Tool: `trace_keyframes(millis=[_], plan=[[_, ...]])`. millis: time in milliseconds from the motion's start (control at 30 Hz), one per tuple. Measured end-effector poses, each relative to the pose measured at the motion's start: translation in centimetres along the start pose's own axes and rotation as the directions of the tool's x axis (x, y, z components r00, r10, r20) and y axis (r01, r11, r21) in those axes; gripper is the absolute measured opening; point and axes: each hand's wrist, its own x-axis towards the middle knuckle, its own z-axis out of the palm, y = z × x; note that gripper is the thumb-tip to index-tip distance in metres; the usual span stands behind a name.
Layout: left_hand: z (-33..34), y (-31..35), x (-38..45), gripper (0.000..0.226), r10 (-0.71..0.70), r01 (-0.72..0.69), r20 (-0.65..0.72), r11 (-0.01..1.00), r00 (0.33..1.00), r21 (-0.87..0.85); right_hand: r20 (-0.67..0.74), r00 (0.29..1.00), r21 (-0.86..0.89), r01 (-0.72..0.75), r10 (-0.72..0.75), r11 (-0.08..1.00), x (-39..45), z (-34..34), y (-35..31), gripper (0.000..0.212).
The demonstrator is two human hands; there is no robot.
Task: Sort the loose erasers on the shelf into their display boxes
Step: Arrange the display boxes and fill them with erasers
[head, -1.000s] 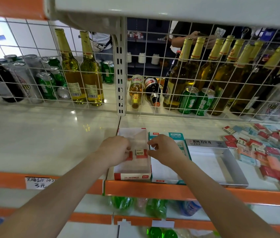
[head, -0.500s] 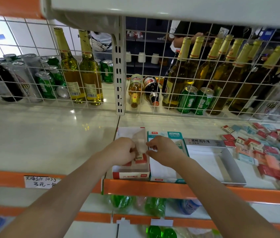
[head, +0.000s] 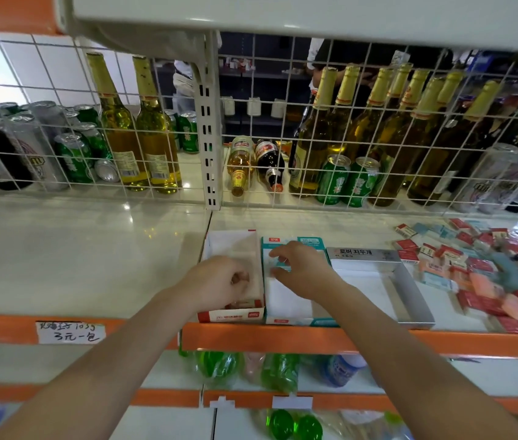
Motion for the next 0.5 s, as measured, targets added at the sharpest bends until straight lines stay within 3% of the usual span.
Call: trace_keyframes(millis=[500], plan=[[2.8,15.2,5.9,0.021,0.201,-0.207,-0.067,0.974,0.977,-0.095,-0.144,0.965,-0.02,-0.226,0.221,0.974,-8.0,-8.8,15.0,0.031]])
